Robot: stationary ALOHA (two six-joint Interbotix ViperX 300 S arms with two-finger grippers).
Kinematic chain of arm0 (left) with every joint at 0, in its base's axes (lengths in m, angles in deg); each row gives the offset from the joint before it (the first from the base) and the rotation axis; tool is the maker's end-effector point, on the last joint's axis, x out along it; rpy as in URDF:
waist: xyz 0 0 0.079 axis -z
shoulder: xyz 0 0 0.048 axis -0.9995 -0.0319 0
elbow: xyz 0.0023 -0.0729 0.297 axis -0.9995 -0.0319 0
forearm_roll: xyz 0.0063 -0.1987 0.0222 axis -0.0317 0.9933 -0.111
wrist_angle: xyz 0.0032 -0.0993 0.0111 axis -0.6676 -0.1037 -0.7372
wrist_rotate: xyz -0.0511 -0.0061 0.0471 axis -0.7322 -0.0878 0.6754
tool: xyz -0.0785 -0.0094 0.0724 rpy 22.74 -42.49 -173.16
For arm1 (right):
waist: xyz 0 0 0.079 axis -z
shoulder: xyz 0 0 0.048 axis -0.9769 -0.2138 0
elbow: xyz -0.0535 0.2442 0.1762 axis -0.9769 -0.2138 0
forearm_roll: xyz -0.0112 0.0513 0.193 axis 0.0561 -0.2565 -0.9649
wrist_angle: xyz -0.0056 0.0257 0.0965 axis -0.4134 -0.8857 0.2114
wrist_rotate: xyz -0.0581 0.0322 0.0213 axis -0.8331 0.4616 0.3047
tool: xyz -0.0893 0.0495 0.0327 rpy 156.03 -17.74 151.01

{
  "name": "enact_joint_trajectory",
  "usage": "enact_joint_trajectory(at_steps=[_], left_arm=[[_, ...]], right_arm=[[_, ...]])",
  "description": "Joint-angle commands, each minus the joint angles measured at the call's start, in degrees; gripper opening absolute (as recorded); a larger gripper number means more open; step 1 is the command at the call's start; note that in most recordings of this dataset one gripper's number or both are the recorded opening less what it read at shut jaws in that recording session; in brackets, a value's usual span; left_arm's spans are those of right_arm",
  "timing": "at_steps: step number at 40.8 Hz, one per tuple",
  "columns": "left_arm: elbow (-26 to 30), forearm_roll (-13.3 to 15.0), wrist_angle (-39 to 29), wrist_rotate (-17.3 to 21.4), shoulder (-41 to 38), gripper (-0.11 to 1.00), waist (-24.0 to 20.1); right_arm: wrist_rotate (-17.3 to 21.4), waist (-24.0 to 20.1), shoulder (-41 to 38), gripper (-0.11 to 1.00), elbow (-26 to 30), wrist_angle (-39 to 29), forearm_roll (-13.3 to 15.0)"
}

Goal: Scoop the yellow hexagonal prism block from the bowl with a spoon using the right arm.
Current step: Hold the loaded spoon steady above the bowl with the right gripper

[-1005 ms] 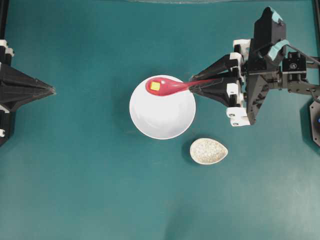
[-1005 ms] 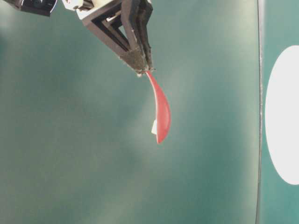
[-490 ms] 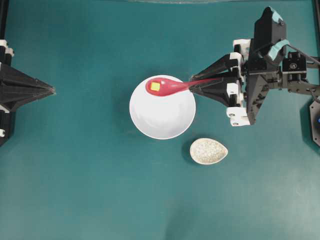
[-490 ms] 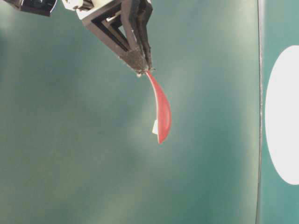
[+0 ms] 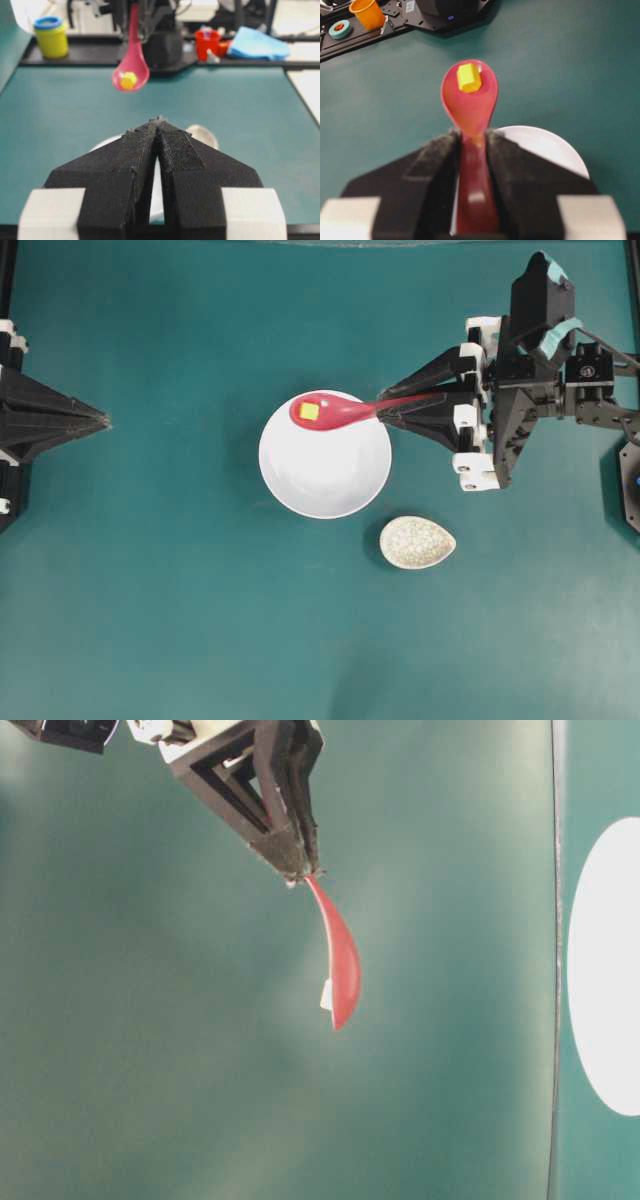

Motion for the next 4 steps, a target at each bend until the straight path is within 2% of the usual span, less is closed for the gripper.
enact_joint_trajectory(at_steps=[1,4], left_arm=[[1.67,-0.18,0.26,0.18,-0.35,0.0,-0.09],[1.67,-0.18,0.26,0.18,-0.35,0.0,-0.09]], right_arm=[[0.0,0.09,1.05,0.25,0.88,0.62,0.09],[0.0,0.09,0.97,0.25,0.88,0.62,0.09]])
